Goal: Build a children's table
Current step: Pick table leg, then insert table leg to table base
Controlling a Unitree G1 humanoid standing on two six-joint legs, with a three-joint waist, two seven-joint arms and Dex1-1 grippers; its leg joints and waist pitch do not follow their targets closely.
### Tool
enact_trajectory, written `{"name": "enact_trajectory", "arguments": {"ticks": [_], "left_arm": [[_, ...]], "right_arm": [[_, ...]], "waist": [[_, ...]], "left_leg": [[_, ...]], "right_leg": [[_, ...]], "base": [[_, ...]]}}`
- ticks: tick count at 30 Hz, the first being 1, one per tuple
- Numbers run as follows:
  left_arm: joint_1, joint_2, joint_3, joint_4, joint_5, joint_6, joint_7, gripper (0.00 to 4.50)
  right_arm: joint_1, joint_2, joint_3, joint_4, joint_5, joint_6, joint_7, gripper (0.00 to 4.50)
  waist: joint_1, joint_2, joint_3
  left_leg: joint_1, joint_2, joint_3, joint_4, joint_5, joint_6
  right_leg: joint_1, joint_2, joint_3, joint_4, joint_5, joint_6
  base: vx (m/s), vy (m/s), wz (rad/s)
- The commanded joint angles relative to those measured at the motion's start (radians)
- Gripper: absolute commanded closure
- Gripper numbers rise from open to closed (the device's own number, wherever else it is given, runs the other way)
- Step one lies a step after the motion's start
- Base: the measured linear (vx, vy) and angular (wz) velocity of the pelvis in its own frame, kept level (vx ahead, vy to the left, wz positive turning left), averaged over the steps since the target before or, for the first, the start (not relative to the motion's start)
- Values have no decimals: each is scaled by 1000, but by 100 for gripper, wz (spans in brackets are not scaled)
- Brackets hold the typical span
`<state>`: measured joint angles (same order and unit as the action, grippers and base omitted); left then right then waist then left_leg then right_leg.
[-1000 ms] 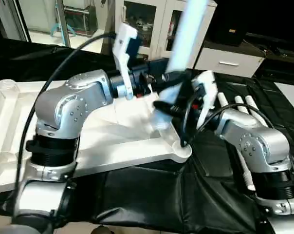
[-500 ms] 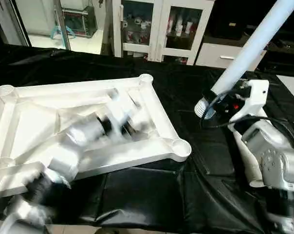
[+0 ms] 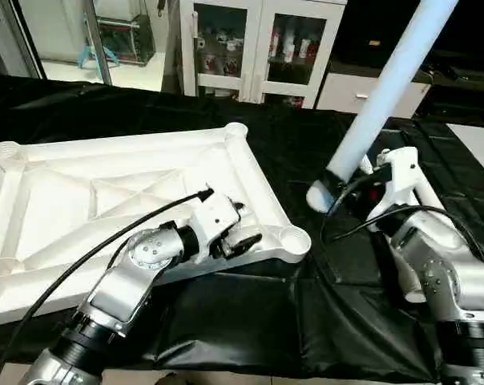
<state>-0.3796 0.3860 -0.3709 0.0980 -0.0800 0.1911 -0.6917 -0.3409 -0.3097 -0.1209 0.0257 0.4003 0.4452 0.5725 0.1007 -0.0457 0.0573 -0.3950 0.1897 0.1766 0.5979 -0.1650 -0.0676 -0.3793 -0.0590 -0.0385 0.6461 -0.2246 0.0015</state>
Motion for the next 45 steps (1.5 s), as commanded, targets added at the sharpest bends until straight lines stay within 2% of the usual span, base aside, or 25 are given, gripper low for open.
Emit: {"name": "enact_trajectory", "arguments": {"ticks": [1, 2, 3, 4, 7, 9, 10, 11, 12, 16, 17, 20, 23, 28, 31, 33, 35, 36, 40, 42, 43, 45], "left_arm": [[-22, -9, -25, 5, -24, -6, -53, 141], [-26, -5, -29, 3, -28, -5, -74, 148], [-32, -1, -32, 2, -36, 1, -98, 150], [-38, -2, -34, 14, -37, -1, -119, 155], [-46, 4, -48, 42, -11, -22, -128, 181], [-57, 10, -59, 78, 10, -29, -155, 192], [-60, 10, -60, 87, 16, -30, -158, 192], [-62, 9, -62, 99, 25, -22, -155, 201], [-63, 8, -62, 103, 29, -24, -153, 229], [-69, 17, -80, 126, 65, -10, -146, 240], [-70, 18, -83, 131, 72, -7, -144, 270], [-76, 21, -87, 140, 87, 2, -151, 283], [-78, 25, -88, 134, 85, 16, -168, 324], [-97, 34, -98, 116, 86, 75, -211, 367], [-109, 38, -110, 117, 96, 109, -225, 379], [-120, 63, -144, 106, 119, 154, -276, 414], [-122, 66, -146, 101, 123, 171, -282, 419], [-124, 69, -148, 98, 127, 180, -286, 437], [-122, 89, -167, 83, 148, 214, -300, 445], [-116, 95, -174, 74, 155, 215, -301, 450], [-113, 96, -174, 70, 156, 212, -298, 450], [-103, 82, -158, 58, 152, 197, -277, 450]], "right_arm": [[16, -24, 2, -14, 19, -9, 38, 261], [15, -30, 10, -13, 17, -13, 44, 261], [14, -33, 15, -14, 17, -14, 52, 261], [14, -33, 13, -12, 18, -19, 65, 261], [16, -29, 15, -10, 10, -23, 65, 261], [21, -25, 23, -34, 25, 2, 69, 261], [22, -28, 29, -40, 25, 4, 76, 261], [23, -32, 37, -35, 16, -5, 83, 261], [22, -32, 37, -32, 14, -7, 83, 261], [11, -30, 39, -22, 7, -9, 83, 261], [10, -31, 41, -21, 5, -10, 84, 261], [7, -33, 48, -23, 7, -5, 88, 261], [5, -36, 53, -23, 8, -2, 92, 261], [2, -41, 63, -27, 6, 4, 100, 261], [1, -43, 67, -29, 5, 7, 103, 261], [3, -50, 73, -33, 7, 14, 113, 261], [2, -52, 73, -33, 8, 16, 114, 261], [2, -53, 74, -33, 8, 16, 114, 261], [0, -53, 75, -33, 8, 20, 114, 261], [-1, -52, 76, -31, 8, 20, 114, 261], [-2, -51, 76, -30, 8, 21, 113, 261], [-9, -47, 74, -20, 13, 21, 116, 261]], "waist": [[2, 16, -67], [3, 22, -67], [5, 15, -68], [7, 23, -69], [7, 21, -67], [6, 21, -67], [7, 29, -68], [6, 26, -68], [6, 26, -68], [8, 27, -68], [10, 27, -68], [12, 27, -68], [13, 24, -67], [12, 24, -66], [11, 23, -66], [12, 25, -66], [12, 25, -66], [10, 24, -66], [11, 20, -66], [11, 21, -66], [10, 18, -65], [11, 18, -64]], "left_leg": [[33, 42, -14, -73, -207, -40], [33, 43, -15, -75, -207, -42], [31, 41, -14, -74, -200, -38], [31, 40, -14, -73, -193, -34], [32, 42, -14, -73, -203, -30], [35, 42, -14, -75, -216, -33], [36, 43, -16, -75, -219, -37], [35, 44, -16, -75, -222, -39], [35, 44, -16, -75, -221, -39], [35, 44, -16, -75, -221, -37], [36, 44, -16, -75, -221, -36], [36, 45, -17, -76, -225, -40], [36, 45, -16, -77, -238, -39], [36, 45, -16, -77, -230, -38], [35, 44, -16, -77, -222, -36], [36, 44, -16, -77, -223, -34], [36, 45, -16, -77, -222, -34], [35, 45, -16, -78, -223, -35], [36, 45, -16, -77, -221, -31], [36, 45, -15, -77, -221, -29], [35, 45, -15, -77, -222, -28], [36, 46, -15, -77, -224, -28]], "right_leg": [[25, -77, 41, -85, -98, -155], [26, -76, 40, -85, -80, -160], [29, -77, 41, -83, -71, -165], [29, -78, 41, -81, -70, -169], [27, -78, 41, -85, -88, -172], [27, -78, 41, -87, -119, -164], [26, -80, 41, -85, -119, -164], [27, -79, 41, -86, -107, -167], [27, -78, 41, -84, -100, -169], [26, -79, 41, -84, -91, -177], [26, -80, 41, -84, -91, -177], [26, -81, 41, -84, -90, -180], [26, -83, 41, -86, -119, -180], [24, -82, 41, -85, -122, -180], [25, -82, 41, -85, -115, -182], [25, -82, 41, -85, -118, -181], [25, -82, 41, -85, -119, -182], [26, -82, 41, -84, -116, -184], [25, -82, 40, -86, -123, -188], [25, -83, 41, -87, -133, -185], [25, -82, 41, -88, -137, -184], [24, -83, 41, -88, -153, -182]], "base": [[0, 0, 0], [0, 0, 0], [0, 0, 0], [0, 0, 0], [0, 0, 0], [0, 0, 0], [0, 0, 0], [0, 0, 0], [0, 0, 0], [0, 0, 0], [0, 0, 0], [0, 0, 0], [0, 0, 0], [0, 0, 0], [0, 0, 0], [0, 0, 0], [0, 0, 0], [0, 0, 0], [0, 0, 0], [0, 0, 0], [0, 0, 0], [0, 0, 0]]}}
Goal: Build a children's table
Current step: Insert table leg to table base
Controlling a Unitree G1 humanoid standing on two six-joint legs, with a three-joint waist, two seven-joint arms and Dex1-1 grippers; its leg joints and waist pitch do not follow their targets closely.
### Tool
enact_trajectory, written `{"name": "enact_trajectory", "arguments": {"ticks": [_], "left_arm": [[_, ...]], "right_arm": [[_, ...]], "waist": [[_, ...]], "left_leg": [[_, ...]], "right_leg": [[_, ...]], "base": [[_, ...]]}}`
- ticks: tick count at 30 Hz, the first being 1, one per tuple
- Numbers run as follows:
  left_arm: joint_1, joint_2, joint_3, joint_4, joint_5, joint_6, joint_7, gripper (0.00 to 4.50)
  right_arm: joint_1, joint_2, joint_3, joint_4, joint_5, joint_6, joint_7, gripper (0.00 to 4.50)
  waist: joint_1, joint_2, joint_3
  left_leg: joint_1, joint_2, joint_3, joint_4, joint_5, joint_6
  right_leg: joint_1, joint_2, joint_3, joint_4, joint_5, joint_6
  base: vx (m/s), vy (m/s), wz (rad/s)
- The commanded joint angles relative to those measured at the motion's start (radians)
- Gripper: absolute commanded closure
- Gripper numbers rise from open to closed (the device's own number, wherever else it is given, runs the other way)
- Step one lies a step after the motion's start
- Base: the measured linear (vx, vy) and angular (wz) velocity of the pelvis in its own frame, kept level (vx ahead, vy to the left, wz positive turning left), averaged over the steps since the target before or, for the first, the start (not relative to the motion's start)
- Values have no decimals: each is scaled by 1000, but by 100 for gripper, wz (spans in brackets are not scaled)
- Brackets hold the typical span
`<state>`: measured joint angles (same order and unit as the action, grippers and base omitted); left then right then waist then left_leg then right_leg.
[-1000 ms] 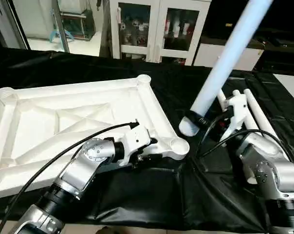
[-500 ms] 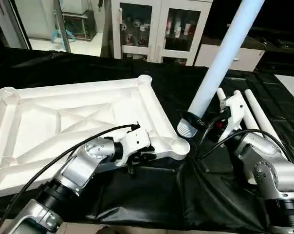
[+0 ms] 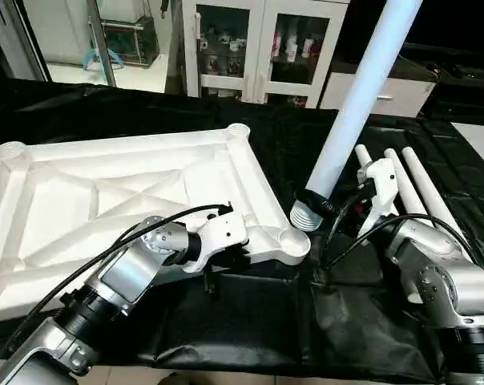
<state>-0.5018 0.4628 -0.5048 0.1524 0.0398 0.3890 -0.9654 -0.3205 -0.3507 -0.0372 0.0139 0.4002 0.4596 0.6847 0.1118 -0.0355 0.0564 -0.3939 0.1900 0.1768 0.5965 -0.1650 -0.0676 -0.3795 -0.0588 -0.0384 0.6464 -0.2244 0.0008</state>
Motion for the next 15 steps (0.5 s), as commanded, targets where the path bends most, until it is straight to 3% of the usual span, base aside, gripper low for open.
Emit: {"name": "enact_trajectory", "arguments": {"ticks": [1, 4, 8, 9, 12, 13, 15], "left_arm": [[21, 5, -23, 2, 34, -19, -1, 450], [38, -6, -15, -9, 31, -97, 20, 450], [53, -16, -13, -33, 24, -106, 30, 450], [55, -19, -13, -37, 22, -110, 31, 450], [62, -26, -10, -37, 22, -140, 35, 450], [63, -27, -9, -35, 23, -149, 36, 450], [64, -25, -8, -30, 24, -152, 33, 450]], "right_arm": [[-30, -4, -10, -6, 17, 10, 5, 261], [-21, -2, 0, 6, 45, 32, 47, 261], [-3, -12, 28, 16, 47, 42, 89, 261], [1, -11, 30, 23, 45, 43, 91, 261], [17, -13, 32, 51, 38, 40, 98, 261], [21, -15, 32, 56, 38, 40, 101, 261], [30, -18, 30, 69, 31, 32, 98, 261]], "waist": [[0, 6, -63], [0, 2, -65], [1, 0, -65], [0, -9, -65], [2, -9, -63], [-1, -19, -62], [1, -16, -62]], "left_leg": [[34, 46, -15, -76, -223, -27], [34, 47, -14, -74, -214, -17], [31, 46, -13, -74, -191, -9], [31, 46, -12, -74, -185, -5], [32, 46, -12, -74, -186, -4], [30, 46, -11, -74, -190, -5], [31, 46, -10, -73, -187, -2]], "right_leg": [[24, -84, 41, -89, -161, -179], [24, -84, 41, -89, -144, -175], [25, -83, 40, -86, -121, -177], [25, -83, 40, -86, -123, -176], [22, -85, 40, -90, -154, -172], [24, -84, 40, -91, -165, -167], [22, -87, 41, -93, -189, -158]], "base": [[0, 0, 0], [0, 0, 0], [0, 0, 0], [0, 0, 0], [0, 0, 0], [0, 0, 0], [0, 0, 0]]}}
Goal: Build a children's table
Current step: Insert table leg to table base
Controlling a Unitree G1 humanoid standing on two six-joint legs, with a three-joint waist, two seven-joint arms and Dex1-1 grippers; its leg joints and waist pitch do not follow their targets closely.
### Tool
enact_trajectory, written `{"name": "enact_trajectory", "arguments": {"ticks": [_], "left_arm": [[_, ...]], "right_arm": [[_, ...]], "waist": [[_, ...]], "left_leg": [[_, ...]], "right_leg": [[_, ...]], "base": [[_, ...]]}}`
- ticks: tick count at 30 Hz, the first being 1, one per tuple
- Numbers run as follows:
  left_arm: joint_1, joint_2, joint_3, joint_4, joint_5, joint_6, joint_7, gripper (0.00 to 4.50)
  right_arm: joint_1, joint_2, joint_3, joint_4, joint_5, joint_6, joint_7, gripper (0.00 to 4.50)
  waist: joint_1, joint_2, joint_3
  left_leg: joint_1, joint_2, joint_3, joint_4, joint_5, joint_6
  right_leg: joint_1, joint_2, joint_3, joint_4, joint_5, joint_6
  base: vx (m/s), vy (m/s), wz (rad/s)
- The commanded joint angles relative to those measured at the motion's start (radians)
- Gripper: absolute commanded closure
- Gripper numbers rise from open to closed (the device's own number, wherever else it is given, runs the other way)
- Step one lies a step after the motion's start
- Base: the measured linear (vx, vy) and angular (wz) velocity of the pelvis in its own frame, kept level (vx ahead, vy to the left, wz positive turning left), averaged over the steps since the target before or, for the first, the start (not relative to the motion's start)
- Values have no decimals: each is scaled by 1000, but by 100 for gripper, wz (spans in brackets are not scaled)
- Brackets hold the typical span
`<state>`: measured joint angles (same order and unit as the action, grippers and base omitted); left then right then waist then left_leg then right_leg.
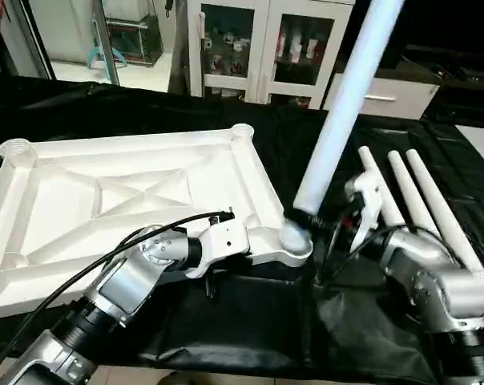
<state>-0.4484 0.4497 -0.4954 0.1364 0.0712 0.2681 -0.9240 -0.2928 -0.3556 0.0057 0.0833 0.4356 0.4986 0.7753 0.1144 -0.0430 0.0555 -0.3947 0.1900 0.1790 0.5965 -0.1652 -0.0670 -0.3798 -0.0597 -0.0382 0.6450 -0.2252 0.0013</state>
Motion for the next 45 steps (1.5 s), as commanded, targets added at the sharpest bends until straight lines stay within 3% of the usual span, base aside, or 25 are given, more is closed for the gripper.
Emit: {"name": "enact_trajectory", "arguments": {"ticks": [1, 6, 15, 22, 31, 37, 45], "left_arm": [[12, -8, -15, -12, -8, -30, -12, 450], [13, -6, -9, -10, -4, -36, -19, 450], [9, -2, -5, -4, 1, -39, -35, 450], [13, -1, -7, -11, 4, -30, -45, 450], [13, 0, -6, -12, 4, -29, -50, 450], [14, -4, -1, -13, 6, -29, -46, 450], [14, -6, 4, -12, 10, -33, -44, 450]], "right_arm": [[3, -13, -16, 5, -8, -11, 1, 261], [-8, -13, -15, 28, -20, -20, -3, 261], [-51, 14, -9, 110, -28, -36, -11, 261], [-82, 9, 37, 196, -72, -40, 4, 262], [-105, 10, 43, 210, -64, -27, 28, 262], [-95, 26, -11, 248, -40, -39, -3, 262], [-18, 73, -102, 248, 25, -45, -50, 262]], "waist": [[-3, -13, -61], [-5, -18, -60], [-6, -16, -60], [-14, -21, -58], [-16, -22, -61], [-17, -22, -61], [-15, -21, -59]], "left_leg": [[31, 46, -12, -73, -180, -1], [30, 45, -11, -72, -175, 4], [30, 45, -11, -72, -175, 5], [31, 47, -13, -77, -211, -14], [33, 48, -14, -77, -219, -17], [33, 47, -14, -77, -230, -19], [34, 48, -14, -80, -246, -21]], "right_leg": [[22, -85, 41, -91, -188, -155], [21, -85, 41, -93, -203, -148], [19, -84, 40, -91, -196, -156], [17, -85, 39, -95, -239, -147], [17, -84, 40, -93, -222, -153], [17, -85, 40, -95, -227, -158], [15, -86, 40, -97, -237, -158]], "base": [[0, 0, 0], [0, 0, 0], [0, 0, 0], [0, 0, 0], [0, 0, 0], [0, 0, 0], [0, 0, 0]]}}
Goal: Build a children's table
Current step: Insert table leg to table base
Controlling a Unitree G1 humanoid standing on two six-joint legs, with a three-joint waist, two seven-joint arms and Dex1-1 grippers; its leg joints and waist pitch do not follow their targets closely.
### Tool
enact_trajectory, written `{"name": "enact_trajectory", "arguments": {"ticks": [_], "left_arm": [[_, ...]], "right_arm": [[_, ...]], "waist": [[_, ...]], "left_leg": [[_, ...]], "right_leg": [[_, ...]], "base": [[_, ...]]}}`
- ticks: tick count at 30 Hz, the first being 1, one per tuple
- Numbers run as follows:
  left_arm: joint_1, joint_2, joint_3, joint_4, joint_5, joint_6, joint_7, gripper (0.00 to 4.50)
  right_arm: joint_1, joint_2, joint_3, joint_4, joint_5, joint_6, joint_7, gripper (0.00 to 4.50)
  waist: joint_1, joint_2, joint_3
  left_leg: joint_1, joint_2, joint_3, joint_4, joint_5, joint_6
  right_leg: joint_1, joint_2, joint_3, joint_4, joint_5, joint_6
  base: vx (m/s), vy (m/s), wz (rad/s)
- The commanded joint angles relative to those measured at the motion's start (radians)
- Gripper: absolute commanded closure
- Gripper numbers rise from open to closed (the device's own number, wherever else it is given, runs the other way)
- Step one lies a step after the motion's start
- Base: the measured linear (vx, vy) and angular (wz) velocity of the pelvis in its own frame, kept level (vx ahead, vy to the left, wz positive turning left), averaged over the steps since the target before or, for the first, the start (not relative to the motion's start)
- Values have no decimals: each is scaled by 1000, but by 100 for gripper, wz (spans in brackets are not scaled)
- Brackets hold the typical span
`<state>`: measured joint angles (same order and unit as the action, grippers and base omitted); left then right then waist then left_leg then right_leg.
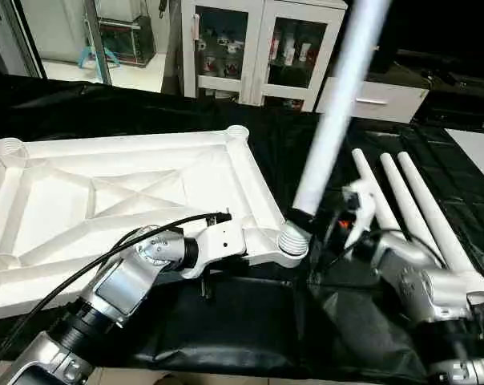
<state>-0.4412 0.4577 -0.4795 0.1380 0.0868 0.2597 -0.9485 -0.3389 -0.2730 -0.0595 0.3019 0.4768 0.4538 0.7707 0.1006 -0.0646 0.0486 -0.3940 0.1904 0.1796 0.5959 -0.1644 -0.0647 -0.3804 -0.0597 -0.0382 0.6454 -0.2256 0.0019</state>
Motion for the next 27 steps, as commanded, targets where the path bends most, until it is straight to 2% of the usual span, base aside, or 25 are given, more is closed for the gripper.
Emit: {"name": "enact_trajectory", "arguments": {"ticks": [1, 7, 10, 12, 15, 23, 24, 25, 26, 27], "left_arm": [[7, -14, -12, -14, -6, -25, -20, 450], [2, -23, -5, -5, -6, -27, -9, 450], [-2, -29, 2, 0, -6, -27, 1, 450], [-4, -33, 10, 3, -6, -26, 10, 450], [-6, -35, 15, 6, -6, -24, 13, 450], [-6, -38, 23, 9, -3, -21, 20, 450], [-6, -39, 27, 9, -3, -19, 24, 450], [-6, -39, 27, 9, -3, -19, 24, 450], [-6, -40, 29, 8, -3, -17, 27, 450], [-6, -40, 29, 8, -3, -17, 27, 450]], "right_arm": [[28, -9, -36, 29, -16, 0, -45, 262], [91, 28, -61, -8, 7, -25, -62, 262], [125, 46, -64, -30, -1, -79, -76, 262], [146, 40, -42, -54, -38, -127, -71, 262], [160, 34, -27, -67, -56, -155, -65, 262], [202, 20, 6, -99, -94, -219, -45, 262], [215, 22, 8, -105, -94, -235, -39, 262], [215, 22, 8, -105, -94, -235, -39, 262], [229, 27, 8, -108, -96, -257, -36, 262], [229, 27, 8, -108, -96, -257, -36, 262]], "waist": [[-1, -1, -53], [5, 0, -53], [7, 1, -53], [9, 2, -53], [8, 2, -51], [8, -5, -48], [8, -8, -48], [10, -5, -48], [9, -9, -49], [11, -7, -49]], "left_leg": [[32, 48, -15, -79, -248, -24], [34, 49, -15, -82, -251, -25], [34, 49, -15, -83, -248, -25], [34, 50, -15, -84, -248, -25], [33, 49, -15, -86, -258, -27], [33, 50, -17, -87, -285, -21], [33, 51, -17, -87, -281, -19], [33, 51, -16, -86, -274, -15], [31, 51, -16, -87, -266, -12], [33, 51, -15, -86, -264, -11]], "right_leg": [[16, -86, 40, -98, -240, -156], [14, -87, 41, -99, -240, -147], [13, -88, 41, -100, -236, -145], [14, -87, 41, -101, -236, -142], [13, -87, 41, -103, -248, -138], [10, -90, 43, -110, -310, -122], [11, -89, 43, -110, -308, -123], [10, -89, 44, -109, -297, -124], [12, -89, 42, -107, -281, -127], [11, -89, 42, -107, -276, -128]], "base": [[0, 0, 0], [0, 0, 0], [0, 0, 0], [0, 0, 0], [0, 0, 0], [0, 0, 0], [0, 0, 0], [0, 0, 0], [0, 0, 0], [0, 0, 0]]}}
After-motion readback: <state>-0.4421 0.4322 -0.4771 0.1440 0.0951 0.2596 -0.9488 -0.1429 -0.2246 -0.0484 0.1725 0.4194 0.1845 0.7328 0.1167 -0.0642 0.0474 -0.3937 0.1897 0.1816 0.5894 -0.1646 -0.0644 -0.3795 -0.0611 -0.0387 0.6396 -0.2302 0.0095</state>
